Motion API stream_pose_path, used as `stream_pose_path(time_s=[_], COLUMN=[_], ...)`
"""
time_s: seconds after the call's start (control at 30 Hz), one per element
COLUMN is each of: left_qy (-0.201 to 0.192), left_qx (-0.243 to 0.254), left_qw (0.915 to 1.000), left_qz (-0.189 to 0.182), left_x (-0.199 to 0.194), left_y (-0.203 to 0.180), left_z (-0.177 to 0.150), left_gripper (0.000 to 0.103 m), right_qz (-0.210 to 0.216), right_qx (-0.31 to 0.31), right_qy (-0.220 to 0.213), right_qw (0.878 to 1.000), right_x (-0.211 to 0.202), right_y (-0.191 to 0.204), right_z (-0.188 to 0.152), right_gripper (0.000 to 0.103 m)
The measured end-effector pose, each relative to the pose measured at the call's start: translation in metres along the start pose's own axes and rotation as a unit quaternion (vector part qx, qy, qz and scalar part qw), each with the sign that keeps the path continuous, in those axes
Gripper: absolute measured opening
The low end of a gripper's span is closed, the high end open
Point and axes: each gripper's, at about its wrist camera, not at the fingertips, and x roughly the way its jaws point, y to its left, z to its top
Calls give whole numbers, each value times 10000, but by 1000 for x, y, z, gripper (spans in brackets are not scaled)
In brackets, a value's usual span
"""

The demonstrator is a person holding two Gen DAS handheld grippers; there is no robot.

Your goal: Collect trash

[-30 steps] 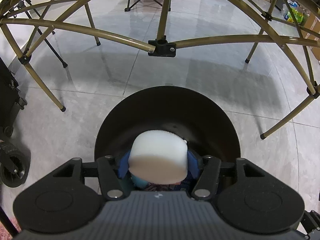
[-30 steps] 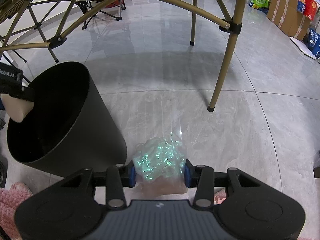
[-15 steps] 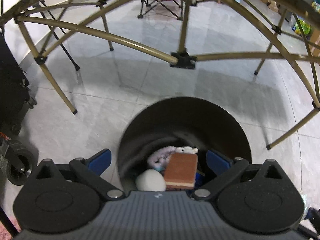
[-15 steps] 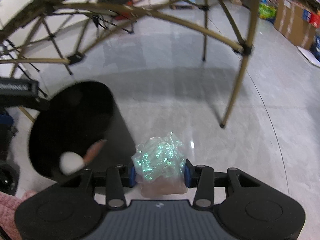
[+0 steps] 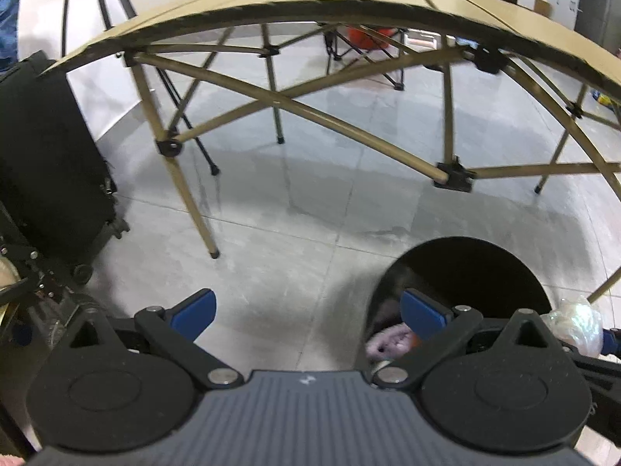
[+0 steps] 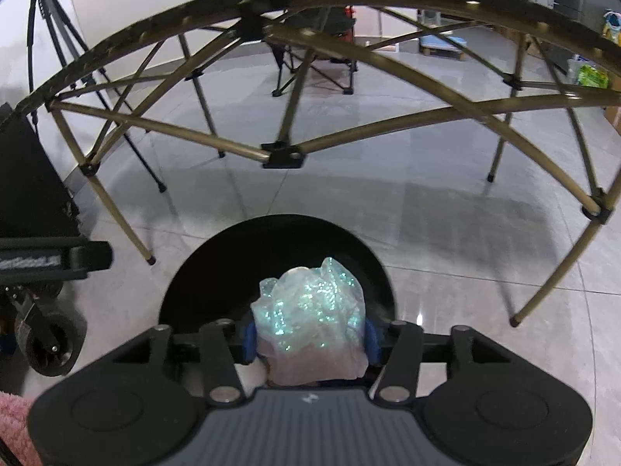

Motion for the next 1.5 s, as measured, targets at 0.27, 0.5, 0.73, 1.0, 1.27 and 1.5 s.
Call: stream_pose_path(time_s=[0.27, 0.5, 0.73, 1.0, 1.27, 1.5], left_qy=[-144, -239, -506, -556, -713, -814], left_qx=[-49, -127, 61, 178, 290, 276], left_qw=[9999, 9989, 9965, 9934, 9907, 9897], left_qz=[-73, -376, -669, -986, -1126, -1148], left_x=[-16, -55, -114, -166, -199, -211], left_y=[16, 26, 33, 40, 45, 47], left_z=[-3, -3, -6, -24, -38, -43], left_gripper=[103, 103, 103, 103, 103, 103], right_qz=[123, -18, -183, -223, -199, -204], right_qx=[57, 74, -187, -347, -416, -432], right_qy=[149, 93, -172, -430, -670, -792], right_qw=[9998, 9999, 9995, 9982, 9967, 9957], right_x=[6, -30, -103, -168, -211, -227], right_y=[8, 11, 18, 25, 32, 34], right_z=[7, 5, -4, -26, -44, -48], right_gripper=[103, 103, 103, 103, 103, 103])
